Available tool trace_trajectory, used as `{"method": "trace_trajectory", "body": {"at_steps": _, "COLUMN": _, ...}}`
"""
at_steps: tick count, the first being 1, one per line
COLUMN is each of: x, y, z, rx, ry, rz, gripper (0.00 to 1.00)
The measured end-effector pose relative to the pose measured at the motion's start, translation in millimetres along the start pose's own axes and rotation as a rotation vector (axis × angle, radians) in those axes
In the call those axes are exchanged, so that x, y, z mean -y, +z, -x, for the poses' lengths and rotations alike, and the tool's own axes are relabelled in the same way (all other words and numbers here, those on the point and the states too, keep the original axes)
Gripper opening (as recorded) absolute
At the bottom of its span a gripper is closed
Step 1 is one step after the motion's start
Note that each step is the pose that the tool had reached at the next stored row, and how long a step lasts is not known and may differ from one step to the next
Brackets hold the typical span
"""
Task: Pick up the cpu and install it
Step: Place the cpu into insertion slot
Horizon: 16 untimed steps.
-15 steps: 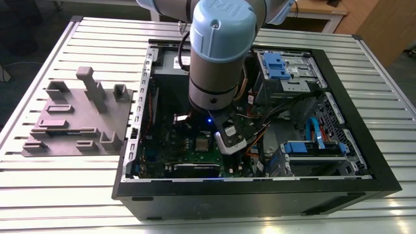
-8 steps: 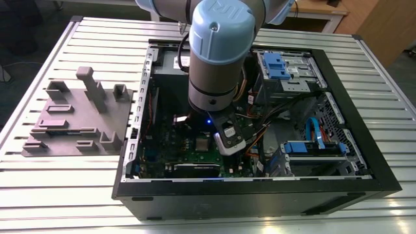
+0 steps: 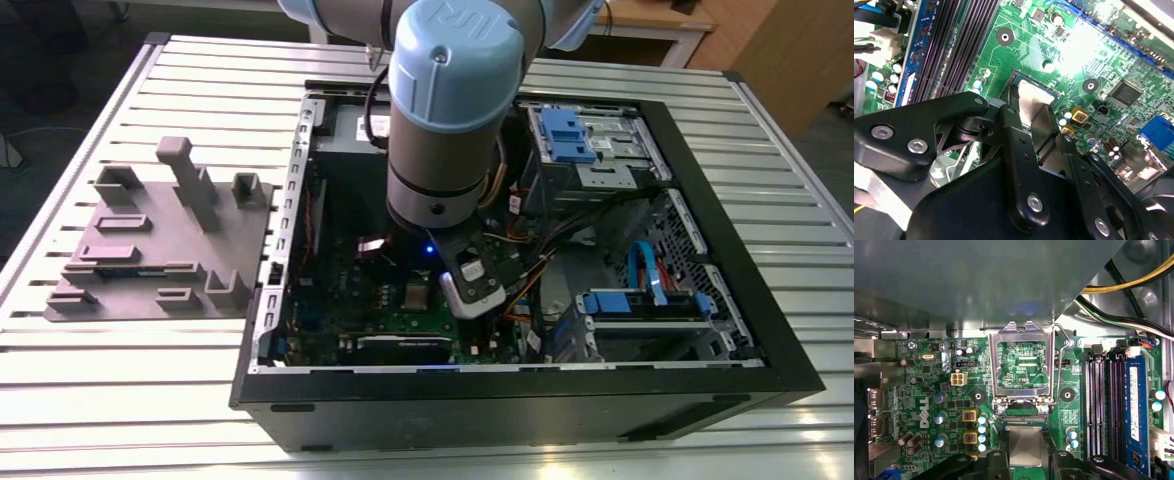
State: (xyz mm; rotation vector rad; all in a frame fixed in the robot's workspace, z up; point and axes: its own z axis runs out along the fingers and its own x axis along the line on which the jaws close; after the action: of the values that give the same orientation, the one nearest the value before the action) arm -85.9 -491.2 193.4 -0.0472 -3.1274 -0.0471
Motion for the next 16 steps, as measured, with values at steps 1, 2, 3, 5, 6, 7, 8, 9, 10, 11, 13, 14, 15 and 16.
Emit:
{"method": "trace_trajectory", "body": {"at_steps": 1, "x": 0.0, "y": 0.0, "z": 0.0, "rx": 0.0, "ry": -0.001, "rz": 0.0, "gripper": 0.35}}
{"method": "trace_trajectory", "body": {"at_steps": 2, "x": 0.0, "y": 0.0, "z": 0.0, "rx": -0.0001, "ry": -0.002, "rz": -0.0001, "gripper": 0.35}}
{"method": "trace_trajectory", "body": {"at_steps": 3, "x": 0.0, "y": 0.0, "z": 0.0, "rx": -0.0001, "ry": -0.002, "rz": 0.0, "gripper": 0.35}}
{"method": "trace_trajectory", "body": {"at_steps": 5, "x": 0.0, "y": 0.0, "z": 0.0, "rx": -0.0001, "ry": -0.003, "rz": -0.0001, "gripper": 0.35}}
{"method": "trace_trajectory", "body": {"at_steps": 6, "x": 0.0, "y": 0.0, "z": 0.0, "rx": -0.0001, "ry": -0.004, "rz": -0.0001, "gripper": 0.35}}
{"method": "trace_trajectory", "body": {"at_steps": 7, "x": 0.0, "y": 0.0, "z": 0.0, "rx": -0.0001, "ry": -0.004, "rz": 0.0, "gripper": 0.35}}
{"method": "trace_trajectory", "body": {"at_steps": 8, "x": 0.0, "y": -0.2, "z": 0.1, "rx": -0.0001, "ry": -0.004, "rz": 0.0001, "gripper": 0.35}}
{"method": "trace_trajectory", "body": {"at_steps": 9, "x": 0.0, "y": -0.5, "z": 0.1, "rx": 0.0, "ry": -0.004, "rz": 0.0002, "gripper": 0.35}}
{"method": "trace_trajectory", "body": {"at_steps": 10, "x": -0.1, "y": -1.1, "z": 0.1, "rx": 0.0002, "ry": -0.004, "rz": 0.0006, "gripper": 0.35}}
{"method": "trace_trajectory", "body": {"at_steps": 11, "x": -0.2, "y": -1.6, "z": 0.1, "rx": 0.0001, "ry": -0.004, "rz": 0.0006, "gripper": 0.35}}
{"method": "trace_trajectory", "body": {"at_steps": 13, "x": -0.1, "y": -3.1, "z": 0.0, "rx": -0.0004, "ry": -0.004, "rz": -0.0002, "gripper": 0.35}}
{"method": "trace_trajectory", "body": {"at_steps": 14, "x": -0.1, "y": -3.8, "z": 0.0, "rx": -0.0002, "ry": -0.004, "rz": 0.0001, "gripper": 0.35}}
{"method": "trace_trajectory", "body": {"at_steps": 15, "x": -0.2, "y": -3.8, "z": 0.0, "rx": -0.0002, "ry": -0.004, "rz": 0.0003, "gripper": 0.35}}
{"method": "trace_trajectory", "body": {"at_steps": 16, "x": -0.1, "y": -3.9, "z": 0.0, "rx": -0.0002, "ry": -0.004, "rz": 0.0001, "gripper": 0.35}}
